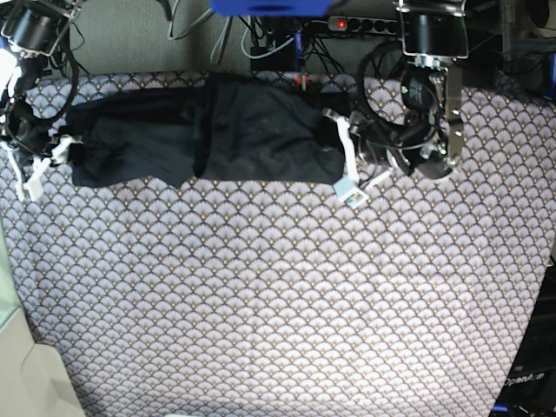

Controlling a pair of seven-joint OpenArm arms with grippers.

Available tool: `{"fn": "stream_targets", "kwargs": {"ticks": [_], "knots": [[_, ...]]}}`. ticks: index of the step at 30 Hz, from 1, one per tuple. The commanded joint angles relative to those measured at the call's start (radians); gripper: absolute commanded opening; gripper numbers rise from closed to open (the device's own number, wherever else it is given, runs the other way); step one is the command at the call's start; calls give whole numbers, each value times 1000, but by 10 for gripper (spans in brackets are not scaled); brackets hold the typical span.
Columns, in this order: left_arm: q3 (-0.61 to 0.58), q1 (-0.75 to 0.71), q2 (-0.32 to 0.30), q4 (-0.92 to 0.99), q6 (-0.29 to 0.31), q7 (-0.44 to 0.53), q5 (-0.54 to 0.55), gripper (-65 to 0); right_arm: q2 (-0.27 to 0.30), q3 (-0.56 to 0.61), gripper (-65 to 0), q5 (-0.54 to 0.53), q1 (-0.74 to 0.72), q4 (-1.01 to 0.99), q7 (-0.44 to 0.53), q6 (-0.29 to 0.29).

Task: Fold the T-shirt properly
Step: 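Grasp both ends of the dark band with the left and right grippers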

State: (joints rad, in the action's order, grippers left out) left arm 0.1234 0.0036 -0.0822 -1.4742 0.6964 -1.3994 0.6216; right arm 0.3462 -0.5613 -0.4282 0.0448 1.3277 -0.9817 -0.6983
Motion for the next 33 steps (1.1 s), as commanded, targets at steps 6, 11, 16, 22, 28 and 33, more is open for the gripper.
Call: {"fn": "stream_targets", "kwargs": {"ticks": [6, 11, 16, 22, 28, 33], "knots": [[5, 17, -1, -13, 2, 3, 8, -650, -5, -9, -344, -10, 5, 9, -13, 0], [5, 17, -1, -13, 2, 3, 8, -650, -29, -9, -344, -10, 22, 9, -13, 0], [6, 17, -1, -19, 2, 3, 10, -650, -37, -7, -348, -10, 23, 11, -13, 0], [74, 17, 6, -19, 2, 3, 11, -650, -49, -4, -381, -10, 25, 11, -13, 0], [112, 36, 6, -13, 2, 3, 11, -650, -49, -1, -604, -10, 25, 11, -13, 0], [127, 39, 6, -12, 2, 3, 11, -650, -49, -6, -650, -10, 27, 17, -15, 0]]}}
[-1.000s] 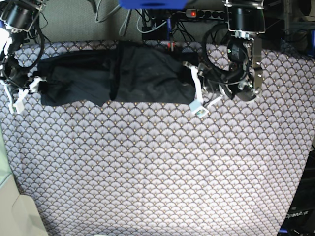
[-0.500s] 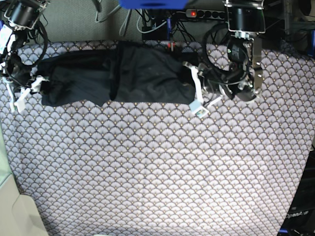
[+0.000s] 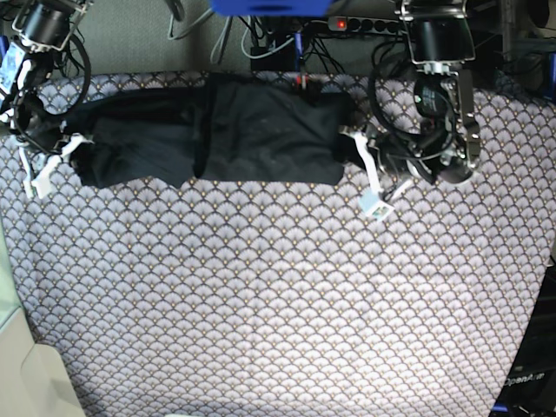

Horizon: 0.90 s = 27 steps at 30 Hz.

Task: Fold the T-shirt properly
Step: 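Grasp both ends of the dark band with the left and right grippers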

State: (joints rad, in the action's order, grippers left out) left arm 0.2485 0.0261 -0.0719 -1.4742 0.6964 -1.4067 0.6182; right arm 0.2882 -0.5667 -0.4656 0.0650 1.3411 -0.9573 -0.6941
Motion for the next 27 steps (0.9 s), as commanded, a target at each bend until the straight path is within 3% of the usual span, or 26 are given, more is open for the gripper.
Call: {"fn": "stream_targets", "kwargs": {"ticks": [1, 7, 17, 27], "knots": [[2, 16, -4, -12, 2, 10, 15, -650, 10, 0, -650, 28, 6, 21, -39, -4], [2, 18, -4, -12, 2, 10, 15, -650, -16, 0, -650, 26, 69, 274, -53, -4], [2, 28, -4, -10, 2, 10, 15, -650, -103, 3, -650, 21, 77, 567, -256, -4], [65, 30, -3, -10, 2, 10, 15, -650, -123, 3, -650, -296, 78, 604, -439, -4]]}}
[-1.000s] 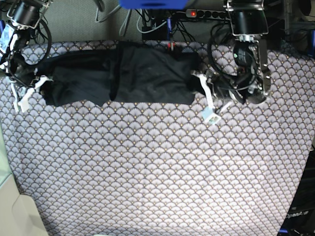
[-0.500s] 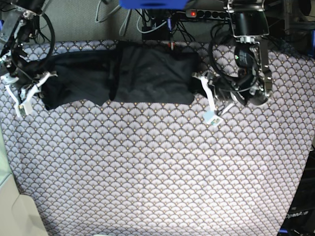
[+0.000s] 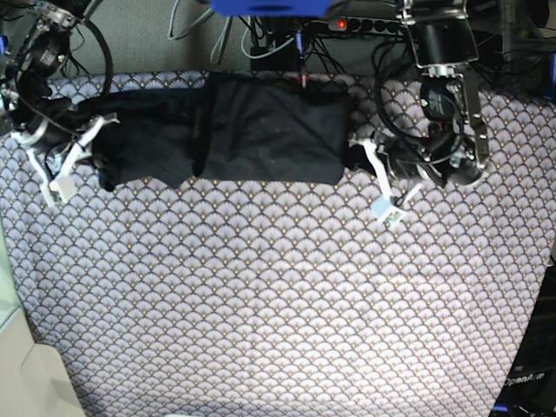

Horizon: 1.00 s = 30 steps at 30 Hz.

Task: Fold the T-shirt properly
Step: 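Grasp both ends of the dark band with the left and right grippers, then lift the band's end with the right gripper and fold it toward the middle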

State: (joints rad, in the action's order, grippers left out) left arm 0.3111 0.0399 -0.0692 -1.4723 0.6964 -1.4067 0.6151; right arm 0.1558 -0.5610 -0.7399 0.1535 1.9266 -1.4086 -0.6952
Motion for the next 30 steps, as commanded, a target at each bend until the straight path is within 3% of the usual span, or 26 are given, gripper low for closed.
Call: {"fn": "stream_targets", "kwargs": {"ticks": [1, 17, 30], "knots": [[3, 16, -5, -12, 2, 10, 18, -650, -5, -1, -650, -33, -13, 18, 12, -3], [1, 18, -5, -11, 2, 10, 18, -650, -75, 37, -637, -301, -1, 47, 12, -3], [3, 41, -5, -9, 2, 10, 9, -650, -164, 212, -636, -313, 4, 49, 12, -3]]}}
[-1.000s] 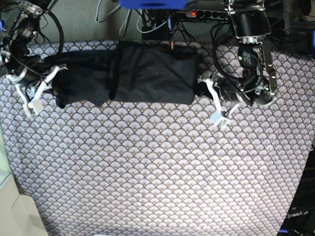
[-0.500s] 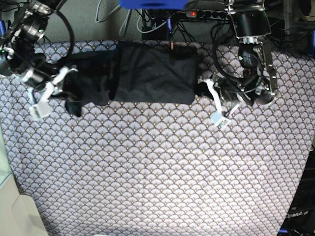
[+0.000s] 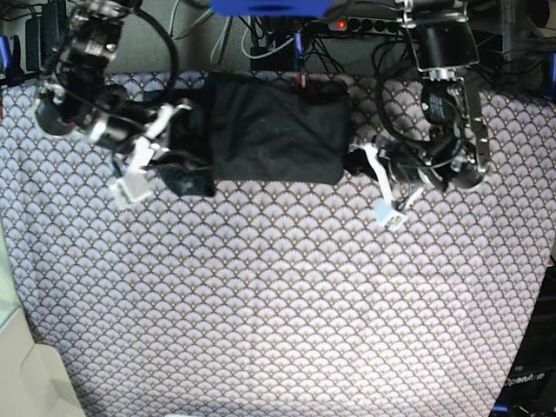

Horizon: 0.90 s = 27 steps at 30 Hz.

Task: Fold the T-shirt properly
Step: 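Lift the band's end with the right gripper and fold it toward the middle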

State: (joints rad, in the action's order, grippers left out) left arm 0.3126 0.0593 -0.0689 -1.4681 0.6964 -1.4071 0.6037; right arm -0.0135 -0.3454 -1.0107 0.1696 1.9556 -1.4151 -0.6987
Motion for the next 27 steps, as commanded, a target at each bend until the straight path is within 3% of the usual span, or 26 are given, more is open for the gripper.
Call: {"fn": "stream_targets", "kwargs": {"ticks": [1, 13, 27], "knots": [[1, 21, -6, -13, 2, 11, 20, -650, 5, 13, -636, -43, -14, 20, 19, 1], [1, 35, 7, 83, 2, 11, 20, -650, -72, 125, -636, -43, -22, 20, 19, 1], [1, 52, 8, 117, 2, 11, 28, -650, -113, 256, -636, -40, -74, 14, 19, 1]]}}
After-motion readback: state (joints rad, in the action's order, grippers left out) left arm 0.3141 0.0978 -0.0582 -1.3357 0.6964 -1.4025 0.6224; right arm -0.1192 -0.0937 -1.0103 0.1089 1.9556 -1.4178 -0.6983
